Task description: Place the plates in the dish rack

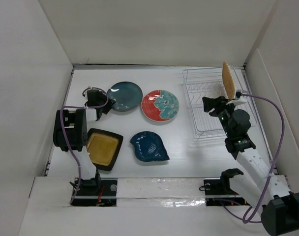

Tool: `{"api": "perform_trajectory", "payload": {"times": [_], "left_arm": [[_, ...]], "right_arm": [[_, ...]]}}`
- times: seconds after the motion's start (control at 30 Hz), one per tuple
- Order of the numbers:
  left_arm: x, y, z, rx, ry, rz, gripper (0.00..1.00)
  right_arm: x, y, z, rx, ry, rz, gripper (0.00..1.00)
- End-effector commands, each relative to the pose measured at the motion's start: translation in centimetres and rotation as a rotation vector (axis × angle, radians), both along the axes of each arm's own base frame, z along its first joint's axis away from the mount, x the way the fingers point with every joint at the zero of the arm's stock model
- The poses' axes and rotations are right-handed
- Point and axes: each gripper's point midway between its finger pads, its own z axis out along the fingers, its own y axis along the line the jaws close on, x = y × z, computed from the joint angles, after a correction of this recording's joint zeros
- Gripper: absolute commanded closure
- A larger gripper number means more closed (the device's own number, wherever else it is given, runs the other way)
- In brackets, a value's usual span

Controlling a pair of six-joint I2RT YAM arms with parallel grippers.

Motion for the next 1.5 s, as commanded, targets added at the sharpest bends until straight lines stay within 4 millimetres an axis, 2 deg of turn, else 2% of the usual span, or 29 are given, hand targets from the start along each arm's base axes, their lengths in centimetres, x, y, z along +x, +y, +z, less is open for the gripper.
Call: {"api": "perform_trajectory", "payload": {"times": [0.0,0.1,0.13,0.17,0.3,0.33,0.5,0.53,0.6,0.63,0.7,0.73,0.77,0.83,0.87,0.9,0.93,0.97,1.0,1.03,1.07,1.1,1.13,1.2,1.23,1.3,1.33,1.43,1.47], "left_arm": [[1.2,-0.4,0.9,-0.024,-0.026,-0.020,0.63],[1.7,-0.5,0.8,-0.022,-0.024,-0.028,0.80],[1.8,-0.5,0.7,-0.019,-0.030,-0.034,1.00],[1.9,-0.6,0.8,-0.022,-0.035,-0.043,1.00],[1.7,2.1,2.2,-0.008,-0.082,0.018,1.00],[2.0,3.3,4.3,-0.004,-0.139,0.044,1.00],[1.3,5.4,9.8,0.072,-0.256,0.088,1.00],[1.1,5.5,11.6,0.088,-0.296,0.090,1.00],[0.6,5.7,13.0,0.120,-0.330,0.087,1.00],[0.2,5.7,14.8,0.128,-0.372,0.088,1.00],[-0.6,5.7,15.9,0.133,-0.401,0.093,1.00],[-1.0,5.5,18.2,0.124,-0.462,0.095,1.00],[-1.5,5.3,18.7,0.118,-0.481,0.092,1.00],[-2.5,4.9,21.7,0.107,-0.558,0.086,1.00],[-2.9,4.8,22.5,0.108,-0.578,0.085,1.00],[-3.3,4.6,23.4,0.105,-0.601,0.078,1.00],[-4.2,4.0,25.2,0.107,-0.646,0.065,1.00],[-4.7,3.5,25.8,0.109,-0.665,0.050,1.00],[-5.2,2.9,26.3,0.105,-0.680,0.030,1.00],[-6.3,2.3,27.8,0.100,-0.724,0.014,1.00],[-7.0,1.7,27.5,0.065,-0.728,-0.001,1.00],[-7.7,0.7,27.6,0.037,-0.740,-0.049,1.00],[-8.7,0.4,28.5,0.027,-0.768,-0.066,1.00],[-9.9,-0.9,27.8,-0.011,-0.768,-0.132,1.00],[-10.6,-1.4,28.6,-0.022,-0.805,-0.154,1.00],[-11.7,-2.9,27.7,-0.082,-0.794,-0.234,1.00],[-11.9,-3.3,27.7,-0.099,-0.806,-0.258,1.00],[-13.0,-4.9,27.1,-0.172,-0.809,-0.342,1.00],[-13.3,-5.2,26.5,-0.194,-0.799,-0.364,1.00]], "right_arm": [[0.1,0.6,3.0,0.004,-0.071,0.024,0.41],[0.2,0.1,3.0,0.000,-0.070,0.011,0.41],[0.2,0.1,3.0,0.000,-0.070,0.011,0.41],[0.1,-0.1,3.0,-0.005,-0.072,0.006,0.42],[0.5,-0.1,2.6,-0.011,-0.063,0.000,0.41],[0.6,0.0,2.5,-0.012,-0.060,0.007,0.41],[0.8,1.5,2.3,-0.022,-0.052,0.085,0.41],[0.9,1.7,2.1,-0.024,-0.045,0.098,0.41],[0.8,2.5,2.3,-0.026,-0.050,0.143,0.40],[0.8,3.2,2.2,-0.028,-0.046,0.169,0.39],[0.7,4.3,2.5,-0.025,-0.051,0.217,0.39],[0.4,5.6,2.5,-0.027,-0.052,0.263,0.39],[0.6,6.4,2.2,-0.032,-0.038,0.286,0.39],[0.5,8.0,3.0,-0.037,-0.048,0.338,0.52],[0.5,9.5,2.4,-0.043,-0.027,0.379,0.66],[0.6,10.3,3.1,-0.037,-0.036,0.401,0.88],[0.6,11.1,3.2,-0.031,-0.034,0.429,0.94],[0.7,12.5,2.4,-0.014,-0.006,0.466,0.96],[0.6,13.5,2.9,0.004,-0.022,0.508,0.96],[0.6,14.4,3.4,0.022,-0.031,0.538,0.93],[0.6,15.1,3.6,0.046,-0.027,0.565,0.83],[0.9,16.4,3.0,0.051,-0.009,0.597,0.54],[1.0,17.2,4.0,0.059,-0.026,0.627,0.40],[1.1,18.7,4.4,0.071,-0.031,0.684,0.15],[1.5,19.7,3.5,0.069,-0.004,0.711,0.11],[2.3,20.5,4.5,0.081,-0.015,0.734,0.06],[2.6,21.3,3.7,0.084,0.007,0.749,0.06],[3.3,22.0,3.8,0.107,0.013,0.762,0.05],[3.8,22.4,2.8,0.114,0.039,0.766,0.05]]}}
